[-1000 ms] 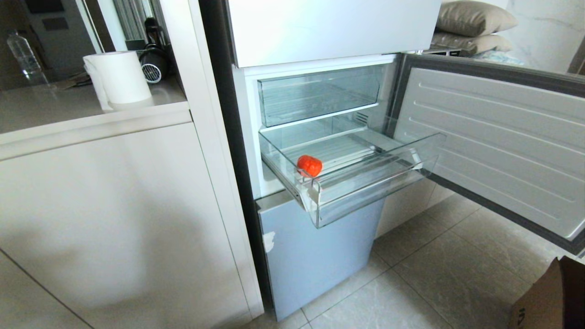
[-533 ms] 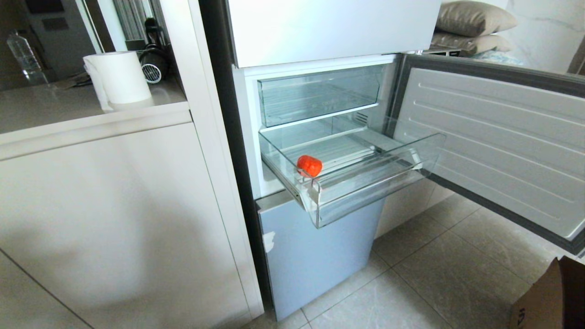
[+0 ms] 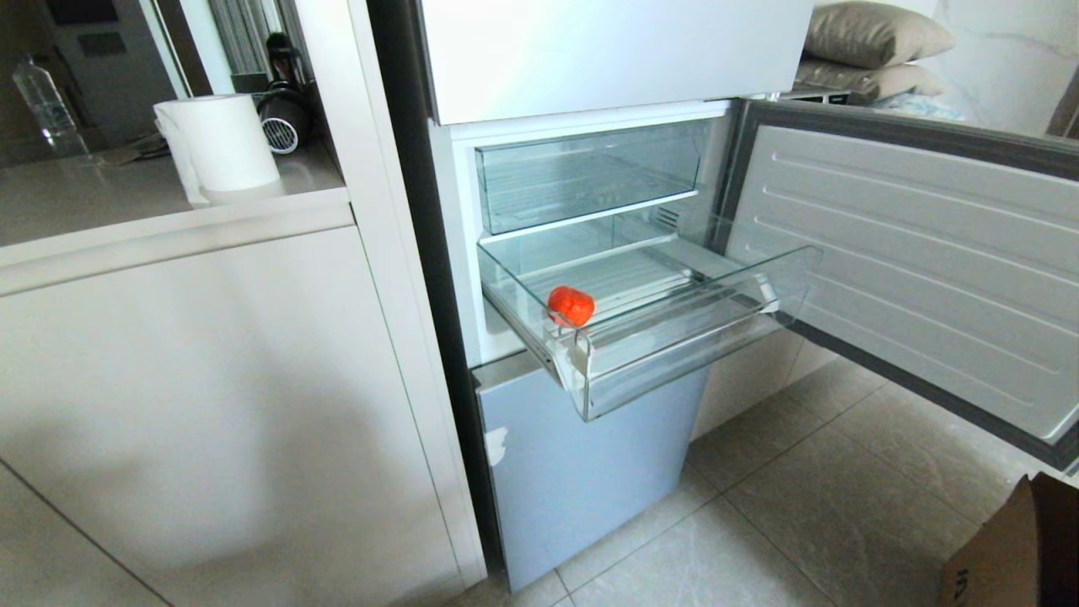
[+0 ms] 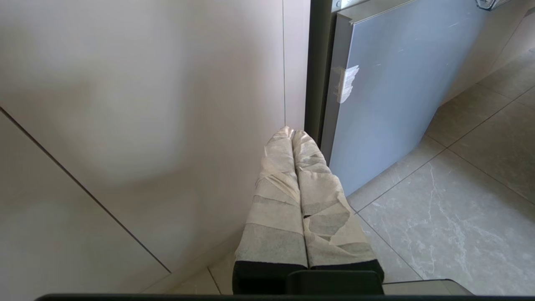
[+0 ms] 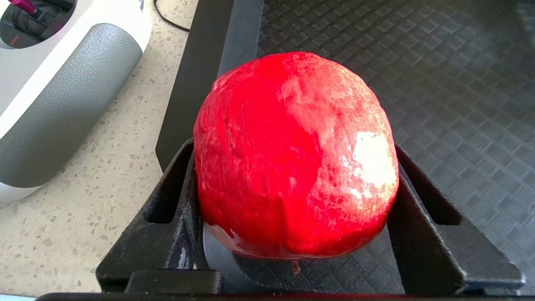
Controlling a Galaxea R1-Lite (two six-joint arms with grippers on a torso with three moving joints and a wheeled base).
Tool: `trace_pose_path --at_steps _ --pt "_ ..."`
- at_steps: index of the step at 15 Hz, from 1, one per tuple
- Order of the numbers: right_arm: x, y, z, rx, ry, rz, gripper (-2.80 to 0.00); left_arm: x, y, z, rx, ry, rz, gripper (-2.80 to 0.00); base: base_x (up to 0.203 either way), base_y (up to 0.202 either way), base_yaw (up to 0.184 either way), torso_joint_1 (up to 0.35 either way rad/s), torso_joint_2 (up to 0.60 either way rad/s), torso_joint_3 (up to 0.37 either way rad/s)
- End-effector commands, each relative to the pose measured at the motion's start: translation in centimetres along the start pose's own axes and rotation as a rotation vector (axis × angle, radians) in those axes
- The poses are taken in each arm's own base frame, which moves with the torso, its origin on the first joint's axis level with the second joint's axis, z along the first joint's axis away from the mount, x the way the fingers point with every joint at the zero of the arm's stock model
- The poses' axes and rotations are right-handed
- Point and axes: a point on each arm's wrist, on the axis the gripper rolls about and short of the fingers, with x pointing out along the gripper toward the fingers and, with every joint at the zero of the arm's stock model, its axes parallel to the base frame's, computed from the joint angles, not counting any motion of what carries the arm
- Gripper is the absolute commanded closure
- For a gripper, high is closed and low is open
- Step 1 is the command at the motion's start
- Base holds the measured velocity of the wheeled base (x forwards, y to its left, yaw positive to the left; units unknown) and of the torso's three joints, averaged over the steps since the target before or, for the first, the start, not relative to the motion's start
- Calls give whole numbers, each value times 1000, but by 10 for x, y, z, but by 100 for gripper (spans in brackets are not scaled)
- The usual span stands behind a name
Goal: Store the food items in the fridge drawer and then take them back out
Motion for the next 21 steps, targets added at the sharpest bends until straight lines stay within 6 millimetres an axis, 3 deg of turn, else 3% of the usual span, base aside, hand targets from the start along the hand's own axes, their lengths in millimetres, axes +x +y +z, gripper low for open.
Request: trace_pose_path --at_steps 1,3,6,10,12,14,19,21 --pt "-13 0 12 3 -26 -1 0 0 0 0 1 2 0 0 0 0 0 0 0 0" --pt "-48 -3 33 6 -79 -9 0 0 0 0 1 2 0 0 0 0 0 0 0 0" --pt "-131 0 57 -5 -172 -10 0 0 0 0 1 2 0 0 0 0 0 0 0 0" --pt "-263 8 55 -61 -343 34 0 0 0 0 1 2 0 0 0 0 0 0 0 0" --pt "-315 15 44 -84 -431 79 0 0 0 0 1 2 0 0 0 0 0 0 0 0" --pt "-342 35 31 -105 -446 228 0 0 0 0 1 2 0 0 0 0 0 0 0 0" --pt "-374 119 -10 -198 -251 808 0 0 0 0 1 1 0 0 0 0 0 0 0 0" --pt "-371 161 -23 -261 -154 911 0 0 0 0 -1 2 0 0 0 0 0 0 0 0"
